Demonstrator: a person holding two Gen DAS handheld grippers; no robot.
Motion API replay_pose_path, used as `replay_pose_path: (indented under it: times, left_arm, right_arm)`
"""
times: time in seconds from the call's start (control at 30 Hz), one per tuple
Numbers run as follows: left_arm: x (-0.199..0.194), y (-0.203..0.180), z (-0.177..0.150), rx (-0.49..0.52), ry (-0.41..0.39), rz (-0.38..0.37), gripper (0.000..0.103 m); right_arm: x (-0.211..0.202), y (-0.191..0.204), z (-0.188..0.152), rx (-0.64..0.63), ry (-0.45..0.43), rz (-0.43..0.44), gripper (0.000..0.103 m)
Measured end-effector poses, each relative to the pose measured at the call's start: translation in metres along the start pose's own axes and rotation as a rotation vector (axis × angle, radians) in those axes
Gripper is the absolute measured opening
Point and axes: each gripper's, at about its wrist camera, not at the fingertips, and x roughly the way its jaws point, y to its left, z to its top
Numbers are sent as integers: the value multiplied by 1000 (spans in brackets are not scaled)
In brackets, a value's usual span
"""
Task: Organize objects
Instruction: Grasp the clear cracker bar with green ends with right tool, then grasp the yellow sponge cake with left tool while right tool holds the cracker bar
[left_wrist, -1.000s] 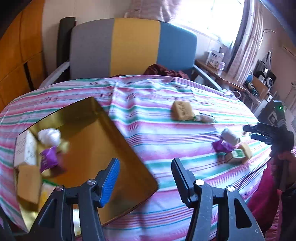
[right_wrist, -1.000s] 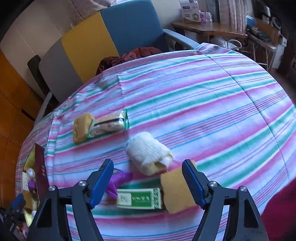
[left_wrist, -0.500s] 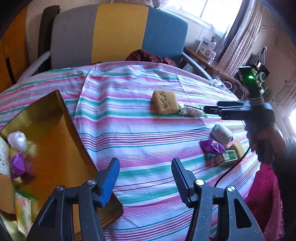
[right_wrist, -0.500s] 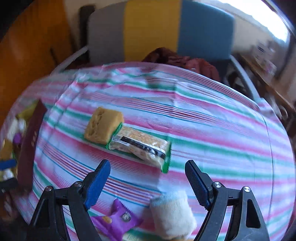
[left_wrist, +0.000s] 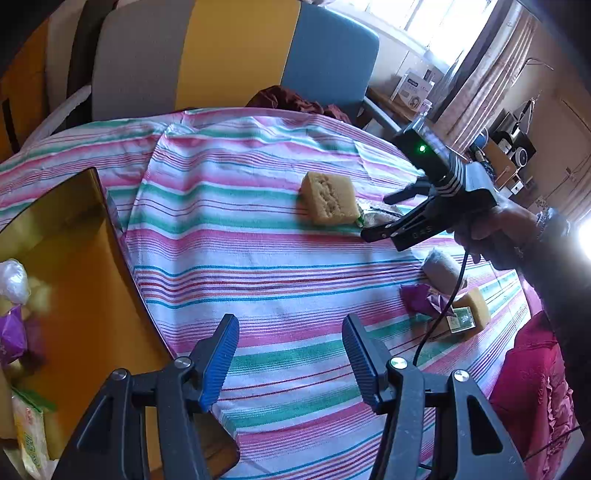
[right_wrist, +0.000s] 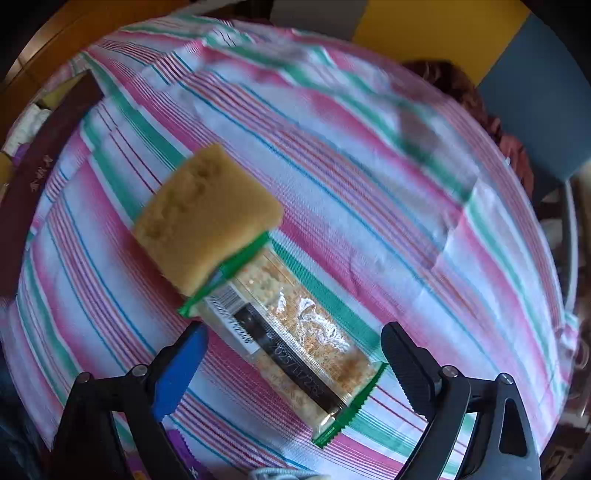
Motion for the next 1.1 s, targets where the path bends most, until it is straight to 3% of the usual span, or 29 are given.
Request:
replay_pose_path:
  times: [0.03, 0.07, 0.1, 0.4, 0.53, 0.77, 0.93, 1.1]
  left_arm:
    - [1, 1, 0, -1, 2, 3, 58]
    - [3, 1, 1, -5, 4, 7, 58]
    - [4, 2, 1, -9, 6, 10, 58]
    - [15, -10, 11, -14, 20, 32, 58]
    - [19, -23, 20, 8, 3, 42, 58]
    - [37, -32, 46, 28, -6, 86, 58]
    - [56, -41, 68, 46, -19, 59, 59]
    - [84, -56, 91, 74, 17, 42, 62]
  right_arm:
    - [1, -3, -4, 32, -18, 36, 85]
    - [-4, -4, -9, 50, -56, 54, 67]
    - [-9, -5, -13, 69, -81, 57, 41]
    - [-19, 6, -73, 238, -179, 45, 41]
    - [-17, 9, -77, 247, -196, 19, 42]
    - [-17, 3, -84, 250, -209, 46, 43]
    - [-18, 1, -87, 238, -213, 50, 43]
    - [-18, -4, -91, 236, -217, 64, 43]
